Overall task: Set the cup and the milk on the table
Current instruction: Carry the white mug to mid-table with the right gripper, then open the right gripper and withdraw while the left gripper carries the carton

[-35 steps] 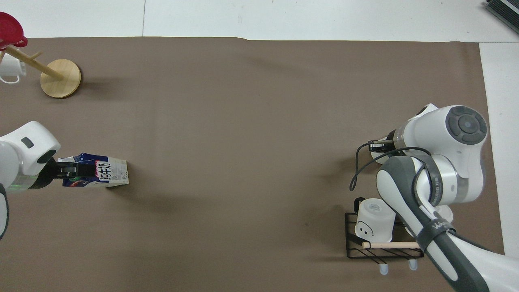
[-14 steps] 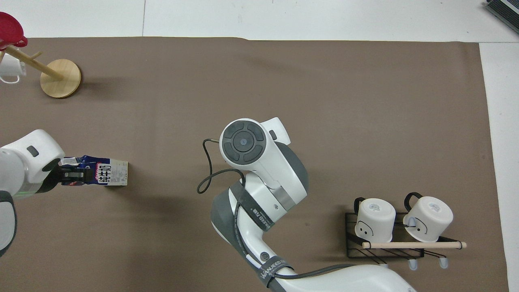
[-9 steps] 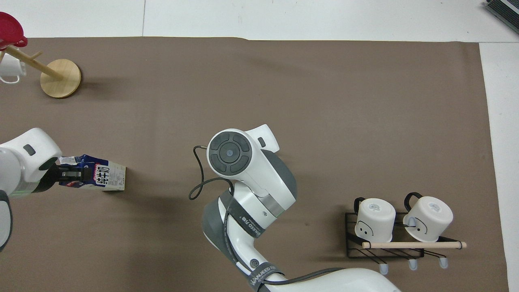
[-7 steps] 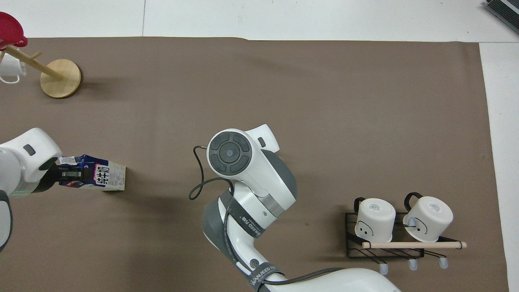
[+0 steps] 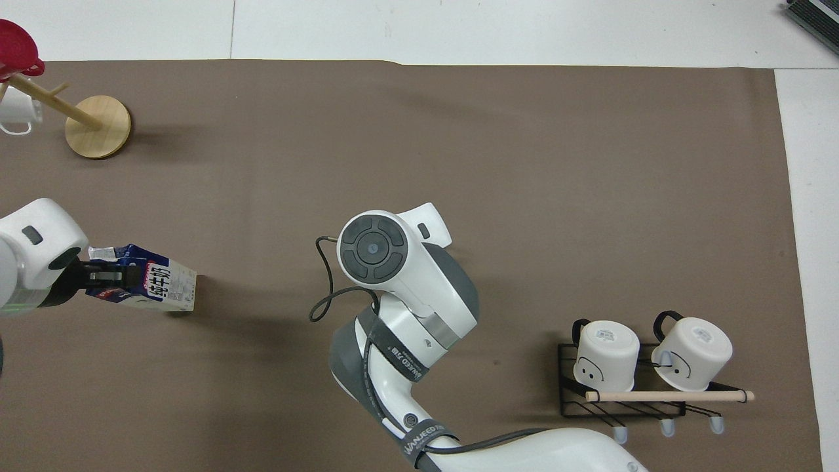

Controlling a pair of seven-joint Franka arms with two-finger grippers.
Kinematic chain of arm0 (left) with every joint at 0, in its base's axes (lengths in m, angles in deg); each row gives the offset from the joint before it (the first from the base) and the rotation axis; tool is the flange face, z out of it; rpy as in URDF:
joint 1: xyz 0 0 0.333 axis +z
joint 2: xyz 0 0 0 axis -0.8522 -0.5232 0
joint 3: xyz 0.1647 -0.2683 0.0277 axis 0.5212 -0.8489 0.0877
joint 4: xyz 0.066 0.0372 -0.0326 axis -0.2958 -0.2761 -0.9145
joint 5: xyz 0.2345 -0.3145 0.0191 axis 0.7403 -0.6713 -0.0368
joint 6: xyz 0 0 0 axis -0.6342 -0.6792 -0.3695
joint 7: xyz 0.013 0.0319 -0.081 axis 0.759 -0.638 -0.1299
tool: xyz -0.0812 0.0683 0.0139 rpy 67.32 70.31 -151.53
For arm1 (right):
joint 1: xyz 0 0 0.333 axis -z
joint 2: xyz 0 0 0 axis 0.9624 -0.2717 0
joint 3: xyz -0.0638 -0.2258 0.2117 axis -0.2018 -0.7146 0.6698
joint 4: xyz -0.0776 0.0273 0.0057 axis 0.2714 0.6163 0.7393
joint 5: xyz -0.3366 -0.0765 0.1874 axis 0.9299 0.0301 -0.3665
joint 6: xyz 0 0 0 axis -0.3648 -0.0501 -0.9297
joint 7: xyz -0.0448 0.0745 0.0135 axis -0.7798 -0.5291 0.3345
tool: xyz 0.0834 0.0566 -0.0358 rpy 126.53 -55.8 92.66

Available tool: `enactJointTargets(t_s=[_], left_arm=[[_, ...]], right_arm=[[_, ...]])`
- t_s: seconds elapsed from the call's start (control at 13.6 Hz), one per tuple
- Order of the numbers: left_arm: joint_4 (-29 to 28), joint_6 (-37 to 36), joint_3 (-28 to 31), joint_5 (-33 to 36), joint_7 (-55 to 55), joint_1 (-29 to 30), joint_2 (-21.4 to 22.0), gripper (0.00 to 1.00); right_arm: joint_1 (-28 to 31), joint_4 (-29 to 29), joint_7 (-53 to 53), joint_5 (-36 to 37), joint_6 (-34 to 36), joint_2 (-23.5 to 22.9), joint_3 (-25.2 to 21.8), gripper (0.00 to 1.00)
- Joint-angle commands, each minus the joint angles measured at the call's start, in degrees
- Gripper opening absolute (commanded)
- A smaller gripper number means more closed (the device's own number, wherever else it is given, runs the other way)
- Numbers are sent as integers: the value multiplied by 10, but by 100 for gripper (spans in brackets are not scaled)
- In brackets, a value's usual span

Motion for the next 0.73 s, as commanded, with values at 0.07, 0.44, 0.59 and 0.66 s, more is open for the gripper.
enactJointTargets(t_s=[0.07, 0.44, 0.59, 0.66], left_arm=[[10, -13, -1, 8, -2, 3, 2, 50], [43, -21, -1, 8, 6, -3, -5, 47], [47, -26, -3, 6, 6, -7, -5, 47], [48, -26, -6, 6, 12, -8, -4, 47]], right_arm=[[-1, -8, -16, 20, -9, 8, -1, 99], [29, -9, 32, 17, 21, 66, -7, 100], [61, -9, 89, 9, 59, 104, -6, 100], [76, -9, 120, 7, 83, 123, -6, 100]])
